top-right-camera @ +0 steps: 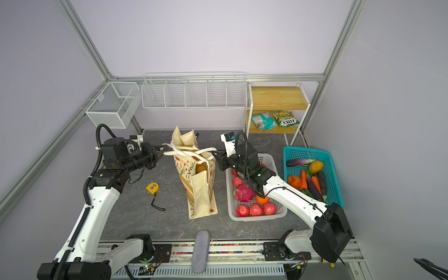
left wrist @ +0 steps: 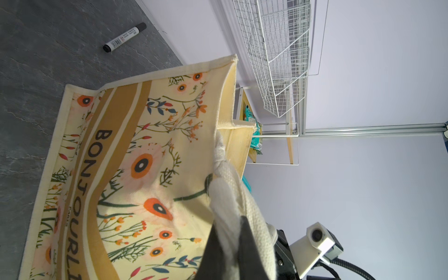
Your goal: Place the food into the grocery bag and tie it
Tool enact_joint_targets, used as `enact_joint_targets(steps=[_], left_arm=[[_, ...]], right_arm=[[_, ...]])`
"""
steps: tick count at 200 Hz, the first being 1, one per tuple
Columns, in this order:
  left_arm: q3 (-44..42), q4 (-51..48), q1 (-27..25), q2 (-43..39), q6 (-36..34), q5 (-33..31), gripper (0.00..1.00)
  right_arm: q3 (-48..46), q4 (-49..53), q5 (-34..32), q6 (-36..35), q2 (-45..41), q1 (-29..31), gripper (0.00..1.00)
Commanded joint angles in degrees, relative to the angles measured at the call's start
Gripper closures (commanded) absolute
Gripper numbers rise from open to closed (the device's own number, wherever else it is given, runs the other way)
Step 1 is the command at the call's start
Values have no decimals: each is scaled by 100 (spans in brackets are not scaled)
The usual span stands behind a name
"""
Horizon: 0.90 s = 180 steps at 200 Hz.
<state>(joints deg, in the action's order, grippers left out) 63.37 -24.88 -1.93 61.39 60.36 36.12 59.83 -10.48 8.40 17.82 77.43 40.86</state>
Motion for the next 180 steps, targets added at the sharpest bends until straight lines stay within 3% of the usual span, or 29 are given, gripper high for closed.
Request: enact_joint_targets(steps=[1,45,143,180], left_arm=[[-53,45,93,-38,21,-261,100],[-44,36,-43,53,-68,-141,100],[-123,89,-158,110,-109,-61,100],[-166,115,-178,102,-95,-53,100]], right_arm=[[156,370,362,-965,112,-58,77],[404,675,711,-2215,267,-26,68],[1380,1229,871,-3675,785,2,39],[1876,1775,906,-4538,995,118,36]])
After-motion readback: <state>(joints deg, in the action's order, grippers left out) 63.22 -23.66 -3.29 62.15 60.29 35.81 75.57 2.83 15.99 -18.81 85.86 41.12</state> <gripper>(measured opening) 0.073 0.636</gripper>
